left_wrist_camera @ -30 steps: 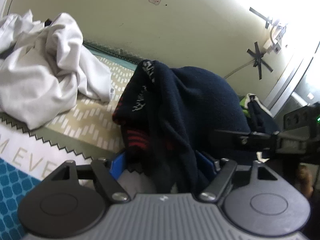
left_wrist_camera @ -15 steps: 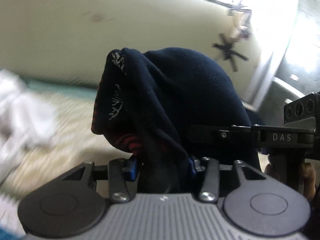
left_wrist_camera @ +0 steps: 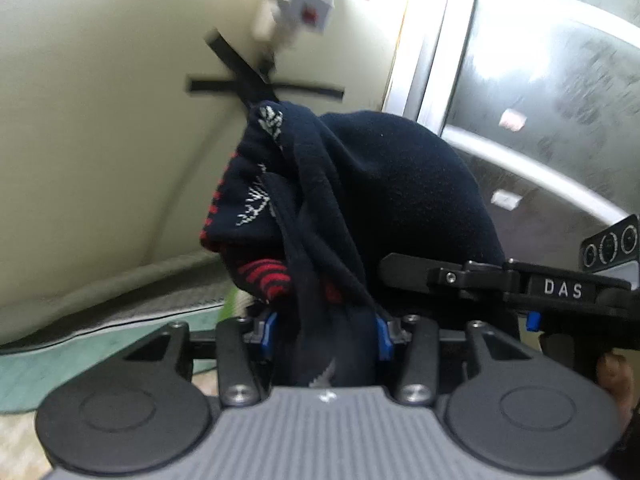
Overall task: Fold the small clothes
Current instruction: 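Lift the sweater bundle with both grippers and carry it toward the wall, then set the bundle down beside the dark bag and open both grippers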
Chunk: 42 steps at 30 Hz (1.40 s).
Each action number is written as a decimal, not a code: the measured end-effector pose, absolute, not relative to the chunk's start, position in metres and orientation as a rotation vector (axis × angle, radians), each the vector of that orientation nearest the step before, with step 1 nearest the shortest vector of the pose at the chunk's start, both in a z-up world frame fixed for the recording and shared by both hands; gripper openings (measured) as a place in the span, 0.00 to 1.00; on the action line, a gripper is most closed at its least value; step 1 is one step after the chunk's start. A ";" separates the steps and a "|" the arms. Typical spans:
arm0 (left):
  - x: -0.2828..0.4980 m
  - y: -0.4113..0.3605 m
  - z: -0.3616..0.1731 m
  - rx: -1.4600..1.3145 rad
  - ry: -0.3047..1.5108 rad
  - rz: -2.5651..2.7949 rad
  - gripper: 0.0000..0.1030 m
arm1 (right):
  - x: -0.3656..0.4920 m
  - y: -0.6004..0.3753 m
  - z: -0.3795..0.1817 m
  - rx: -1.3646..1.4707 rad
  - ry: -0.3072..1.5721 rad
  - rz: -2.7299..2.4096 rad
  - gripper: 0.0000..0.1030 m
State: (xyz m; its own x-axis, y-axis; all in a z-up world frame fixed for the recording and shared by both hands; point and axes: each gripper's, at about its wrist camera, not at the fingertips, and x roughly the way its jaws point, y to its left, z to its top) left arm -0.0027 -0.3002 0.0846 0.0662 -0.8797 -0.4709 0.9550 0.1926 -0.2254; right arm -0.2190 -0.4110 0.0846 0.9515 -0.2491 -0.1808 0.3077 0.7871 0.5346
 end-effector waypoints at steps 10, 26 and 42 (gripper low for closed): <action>-0.003 -0.346 0.037 0.236 0.622 -1.275 0.60 | -0.199 -0.467 0.029 0.666 0.239 -0.492 0.55; -0.044 -0.188 0.015 0.386 0.565 -1.077 0.71 | -0.280 -0.305 -0.005 0.667 0.109 -0.749 0.94; -0.038 -0.081 0.001 0.349 0.646 -0.925 0.76 | -0.273 -0.201 -0.023 0.569 0.260 -0.757 0.94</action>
State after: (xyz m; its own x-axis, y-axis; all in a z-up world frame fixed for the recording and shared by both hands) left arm -0.0381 -0.0807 0.0012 0.4344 -0.6238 -0.6498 0.8246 0.5657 0.0081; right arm -0.2729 -0.2009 -0.0231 0.7046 -0.5727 -0.4190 0.7093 0.5863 0.3913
